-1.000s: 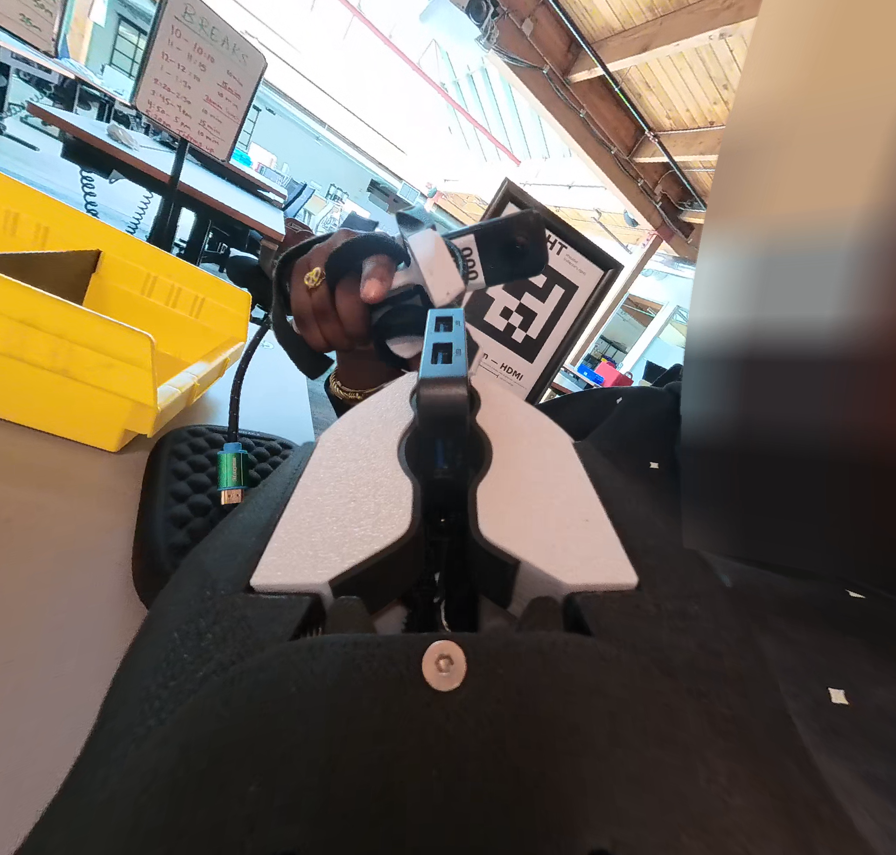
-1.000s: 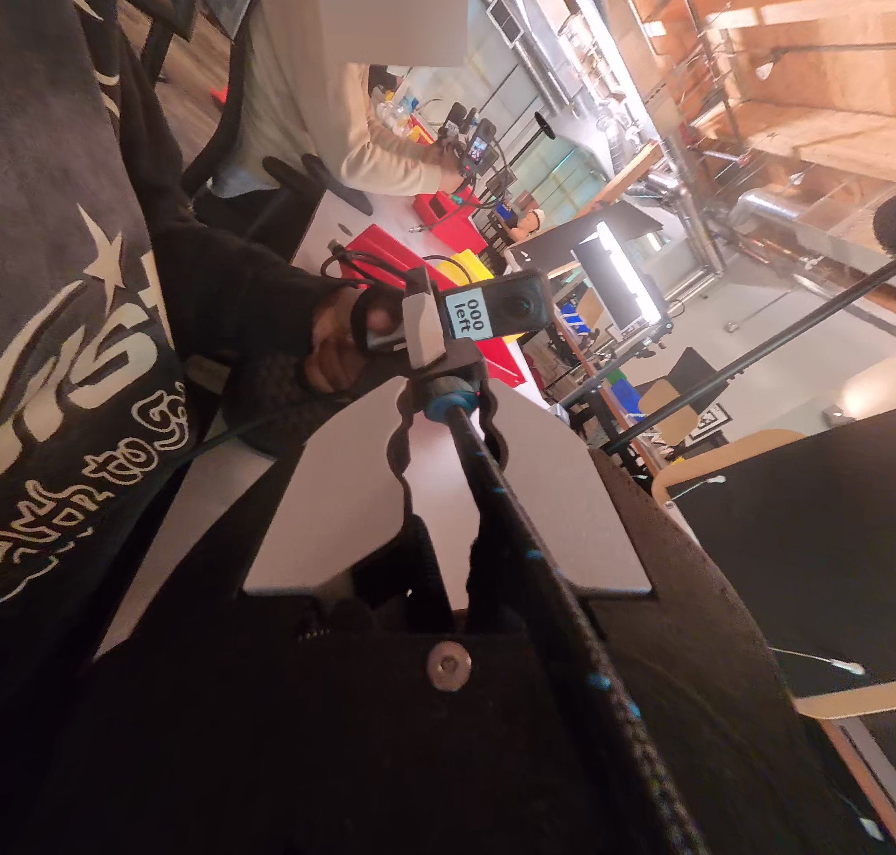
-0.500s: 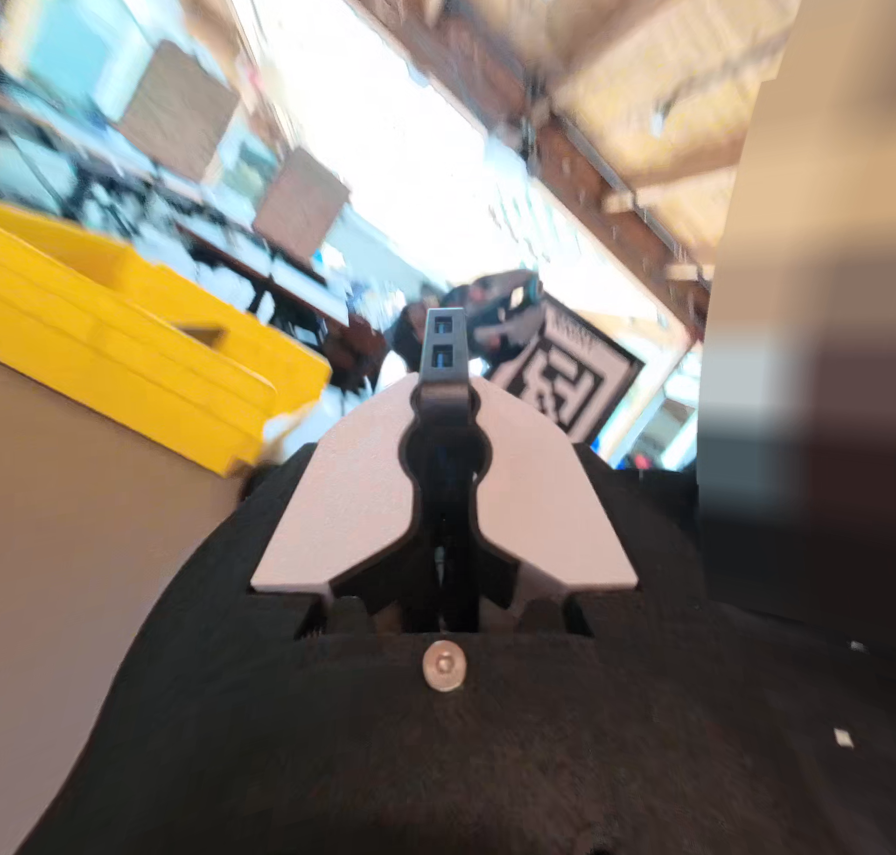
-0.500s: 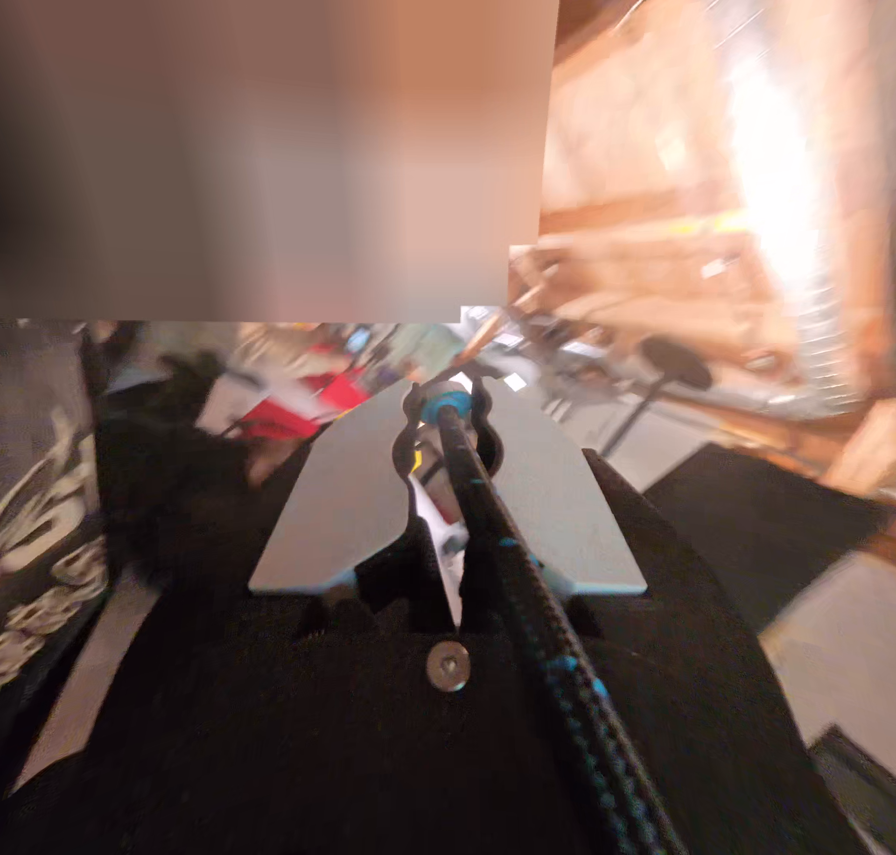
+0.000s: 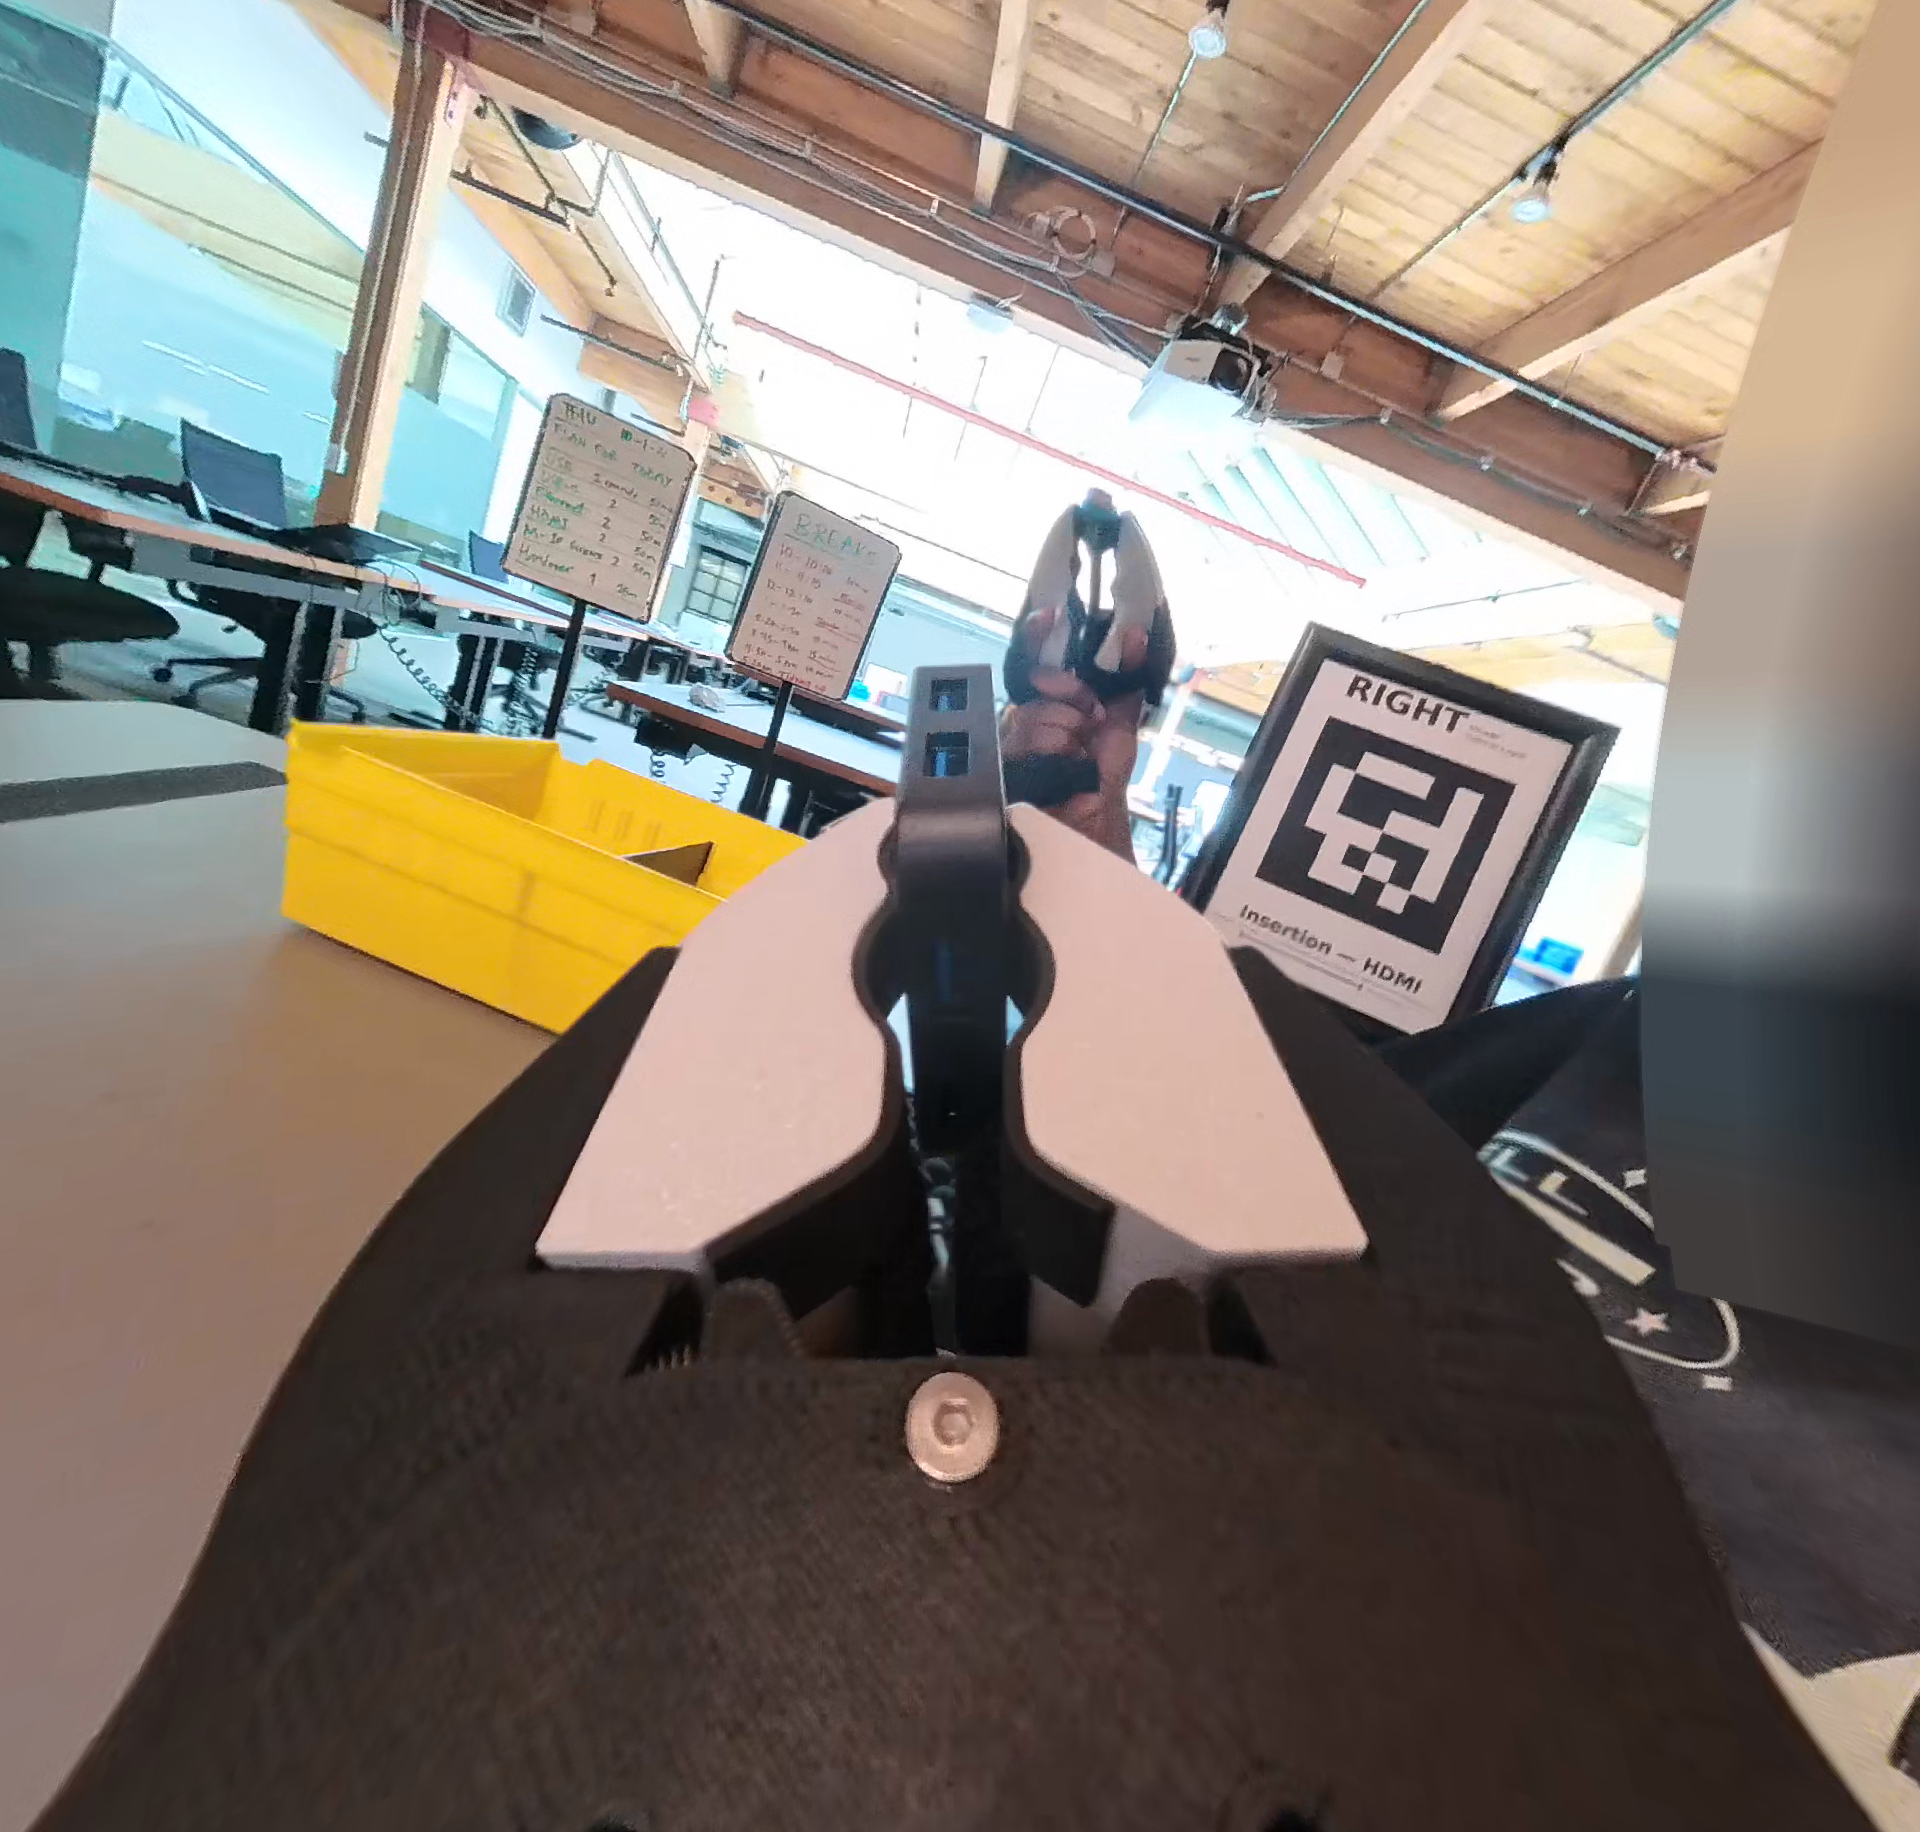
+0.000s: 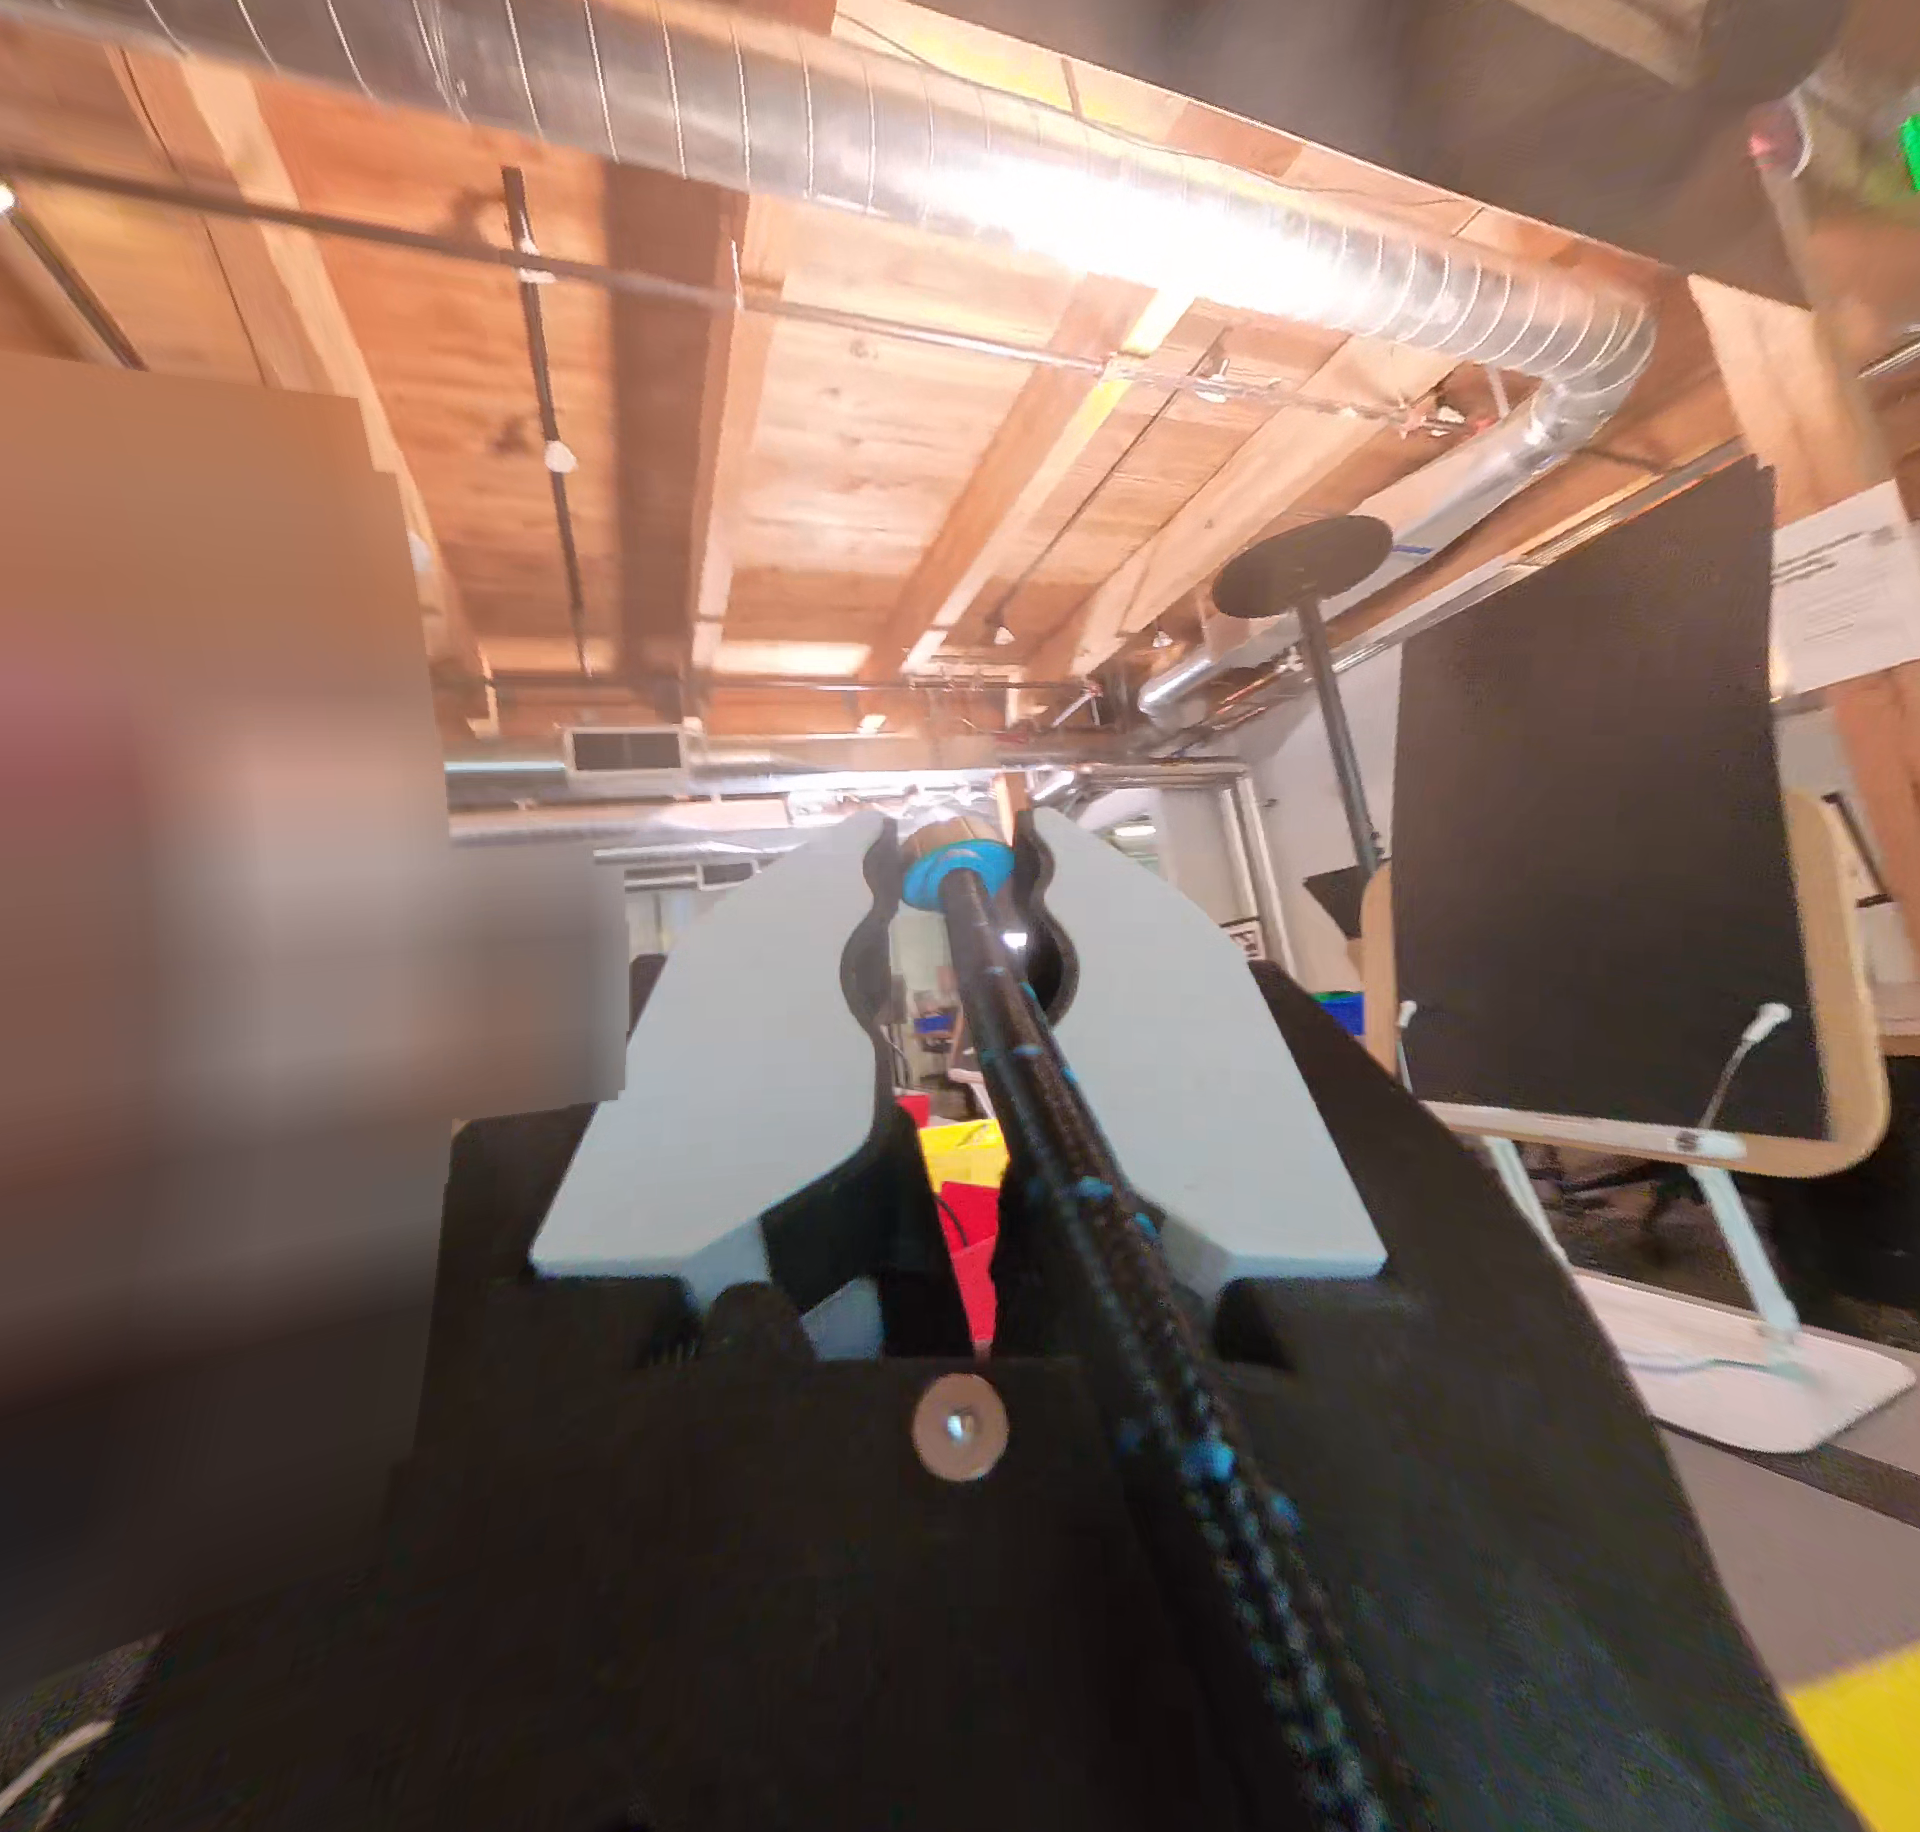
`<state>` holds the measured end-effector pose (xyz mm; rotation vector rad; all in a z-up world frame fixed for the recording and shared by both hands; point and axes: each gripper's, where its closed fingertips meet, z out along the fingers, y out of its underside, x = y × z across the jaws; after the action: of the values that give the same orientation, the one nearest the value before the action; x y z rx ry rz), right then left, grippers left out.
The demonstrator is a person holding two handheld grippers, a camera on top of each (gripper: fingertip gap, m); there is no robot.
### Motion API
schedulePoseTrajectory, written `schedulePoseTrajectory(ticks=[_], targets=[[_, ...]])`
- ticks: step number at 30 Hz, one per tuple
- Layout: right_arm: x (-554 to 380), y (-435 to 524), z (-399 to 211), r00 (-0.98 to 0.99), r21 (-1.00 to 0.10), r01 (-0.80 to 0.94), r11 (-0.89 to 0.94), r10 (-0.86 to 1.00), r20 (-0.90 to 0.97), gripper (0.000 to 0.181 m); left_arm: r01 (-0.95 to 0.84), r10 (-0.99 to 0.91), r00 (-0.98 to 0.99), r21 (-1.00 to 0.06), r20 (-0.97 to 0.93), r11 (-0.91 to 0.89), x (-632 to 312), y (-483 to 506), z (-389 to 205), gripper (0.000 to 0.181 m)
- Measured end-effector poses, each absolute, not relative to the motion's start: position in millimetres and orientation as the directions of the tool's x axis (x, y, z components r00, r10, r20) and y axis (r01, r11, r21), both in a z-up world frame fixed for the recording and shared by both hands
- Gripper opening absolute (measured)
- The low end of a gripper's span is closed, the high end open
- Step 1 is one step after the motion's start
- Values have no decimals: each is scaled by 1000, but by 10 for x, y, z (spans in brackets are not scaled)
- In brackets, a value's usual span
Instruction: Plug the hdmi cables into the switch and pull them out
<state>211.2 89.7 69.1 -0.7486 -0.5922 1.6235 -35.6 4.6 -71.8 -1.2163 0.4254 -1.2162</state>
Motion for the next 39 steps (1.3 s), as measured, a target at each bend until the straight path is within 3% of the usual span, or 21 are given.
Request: schedulePoseTrajectory(ticks=[5,9,11,15,19,21,25,27,29,34,36,39], targets=[[1814,1148,966,-163,-781,-600,-170,983,-88,22,447,-872,391,-889,296,-102,-346,34,-721,13],[1709,1148,789,-225,-816,-567,108,933,280,22,457,-874,374,-882,309,-115,-339,37,-724,13],[1636,1343,572,-169,-821,-538,190,930,326,22,447,-873,383,-888,302,-111,-338,37,-734,14],[1496,1685,157,-115,-893,-441,94,980,160,22,428,-871,392,-897,295,-111,-315,48,-760,13],[1376,2059,-312,36,-933,-301,-194,976,-215,22,414,-873,392,-903,289,-113,-287,43,-773,14],[1375,2143,-545,65,-880,-273,-389,905,-421,20,416,-874,390,-902,289,-113,-291,40,-767,13],[1483,2119,-743,-57,-688,-332,-645,742,-668,17,428,-879,373,-896,297,-121,-296,25,-752,13],[1556,2130,-818,-87,-608,-364,-705,676,-732,13,421,-880,373,-898,295,-123,-288,24,-760,13],[1550,2100,-946,-39,-608,-334,-720,655,-754,14,412,-880,374,-903,292,-125,-273,23,-770,13],[1547,2023,-1394,306,-776,-90,-624,724,-618,32,398,-881,374,-908,291,-131,-254,20,-790,13],[1660,1986,-1602,469,-832,105,-545,765,-442,39,398,-881,373,-908,291,-132,-257,19,-790,13],[1920,1852,-1811,582,-799,398,-451,797,-160,39,401,-881,370,-906,295,-135,-260,17,-789,13]])
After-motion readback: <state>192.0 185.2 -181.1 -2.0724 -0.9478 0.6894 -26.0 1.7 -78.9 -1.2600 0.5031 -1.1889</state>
